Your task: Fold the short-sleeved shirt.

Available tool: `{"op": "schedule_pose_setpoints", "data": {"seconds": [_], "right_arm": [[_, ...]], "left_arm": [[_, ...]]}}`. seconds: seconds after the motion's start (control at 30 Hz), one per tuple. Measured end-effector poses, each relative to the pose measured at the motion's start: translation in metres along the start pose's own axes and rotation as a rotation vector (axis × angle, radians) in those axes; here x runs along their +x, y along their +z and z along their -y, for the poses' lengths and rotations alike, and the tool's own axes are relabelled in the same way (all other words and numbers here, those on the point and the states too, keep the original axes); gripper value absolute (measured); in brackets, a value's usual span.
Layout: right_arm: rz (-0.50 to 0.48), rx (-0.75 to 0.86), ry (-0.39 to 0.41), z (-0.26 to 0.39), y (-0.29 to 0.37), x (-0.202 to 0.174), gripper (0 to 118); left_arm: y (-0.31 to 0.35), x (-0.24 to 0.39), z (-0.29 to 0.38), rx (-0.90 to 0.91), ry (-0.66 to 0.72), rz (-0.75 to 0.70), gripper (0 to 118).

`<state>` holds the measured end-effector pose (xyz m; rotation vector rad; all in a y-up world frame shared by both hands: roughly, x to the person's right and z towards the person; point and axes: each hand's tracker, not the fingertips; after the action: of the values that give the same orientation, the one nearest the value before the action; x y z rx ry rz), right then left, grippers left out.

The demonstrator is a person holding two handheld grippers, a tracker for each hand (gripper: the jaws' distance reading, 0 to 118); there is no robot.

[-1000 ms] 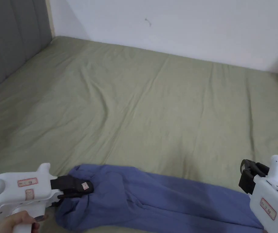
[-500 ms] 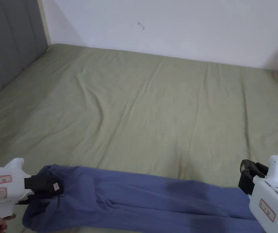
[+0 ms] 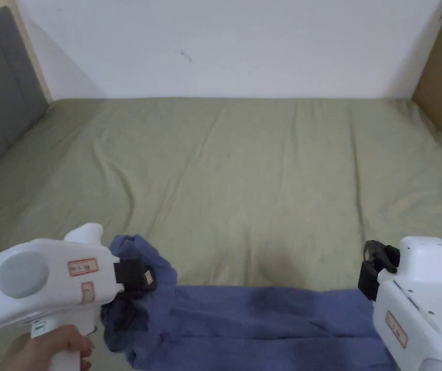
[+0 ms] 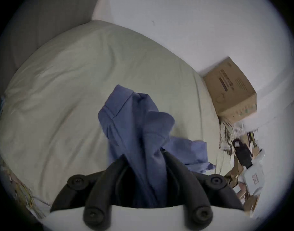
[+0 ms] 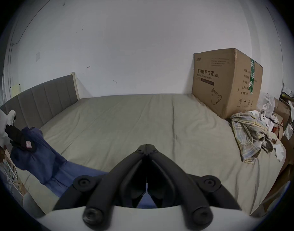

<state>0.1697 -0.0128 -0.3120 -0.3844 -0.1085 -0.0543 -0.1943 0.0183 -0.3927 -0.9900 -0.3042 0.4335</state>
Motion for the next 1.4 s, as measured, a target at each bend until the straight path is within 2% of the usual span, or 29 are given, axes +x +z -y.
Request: {"op": "schedule_pose_setpoints", "data": {"seconds": [0.1,0.2,0.23,0.27,0.3,0.33,0.4,0.43,0.53,0.6,0.63,0.67,0.7,0.73,0.8,0.9,1.07,1.13,1.23,1.4], "right_arm": [[0.02,0.036,0.0,-0.003,0.004,0.006,0],[0.027,0.054,-0.003,-0.005,0.008,0.013,0],[0.028,0.057,-0.015,-0.005,0.009,0.016,0],[0.03,0.061,-0.025,-0.004,0.01,0.02,0],[0.032,0.066,-0.025,-0.004,0.011,0.022,0],[0.049,0.082,-0.006,-0.003,0.013,0.023,0],[0.09,0.101,0.056,-0.002,0.015,0.023,0],[0.084,0.097,0.048,-0.002,0.015,0.024,0],[0.073,0.105,0.024,-0.003,0.015,0.028,0],[0.068,0.103,0.013,-0.001,0.015,0.029,0],[0.069,0.1,0.012,0.0,0.014,0.029,0],[0.066,0.096,0.011,0.001,0.014,0.029,0],[0.062,0.092,0.01,0.002,0.014,0.029,0],[0.06,0.09,0.011,0.003,0.014,0.029,0],[0.056,0.09,0.015,0.004,0.014,0.028,0],[0.052,0.097,0.013,0.003,0.014,0.026,0],[0.05,0.101,0.0,0.002,0.015,0.027,0],[0.052,0.1,0.005,0.002,0.016,0.028,0],[0.064,0.101,0.0,0.002,0.017,0.031,0],[0.068,0.111,-0.018,0.003,0.019,0.035,0]], "left_arm": [[-0.043,0.036,0.011,-0.086,-0.093,0.007,13],[-0.085,0.061,0.023,-0.151,-0.113,0.037,15],[-0.096,0.069,0.028,-0.171,-0.105,0.035,23],[-0.107,0.077,0.032,-0.194,-0.127,0.049,36],[-0.11,0.081,0.035,-0.198,-0.132,0.059,57],[-0.11,0.087,0.038,-0.199,-0.137,0.071,71],[-0.106,0.099,0.043,-0.189,-0.197,0.126,91],[-0.102,0.102,0.043,-0.182,-0.221,0.131,95],[-0.085,0.101,0.036,-0.14,-0.217,0.132,95],[-0.073,0.087,0.03,-0.088,-0.16,0.136,90],[-0.068,0.082,0.026,-0.067,-0.13,0.136,79],[-0.067,0.074,0.024,-0.059,-0.109,0.107,59],[-0.07,0.065,0.023,-0.068,-0.111,0.076,21],[-0.073,0.059,0.025,-0.076,-0.113,0.036,0],[-0.088,0.049,0.032,-0.091,-0.124,-0.03,0],[-0.118,0.04,0.044,-0.233,-0.076,0.055,0],[-0.159,0.059,0.071,-0.267,-0.086,0.012,0],[-0.158,0.066,0.075,-0.258,-0.067,0.019,0],[-0.156,0.081,0.078,-0.249,-0.127,0.014,0],[-0.153,0.103,0.083,-0.248,-0.133,0.061,0]]}}
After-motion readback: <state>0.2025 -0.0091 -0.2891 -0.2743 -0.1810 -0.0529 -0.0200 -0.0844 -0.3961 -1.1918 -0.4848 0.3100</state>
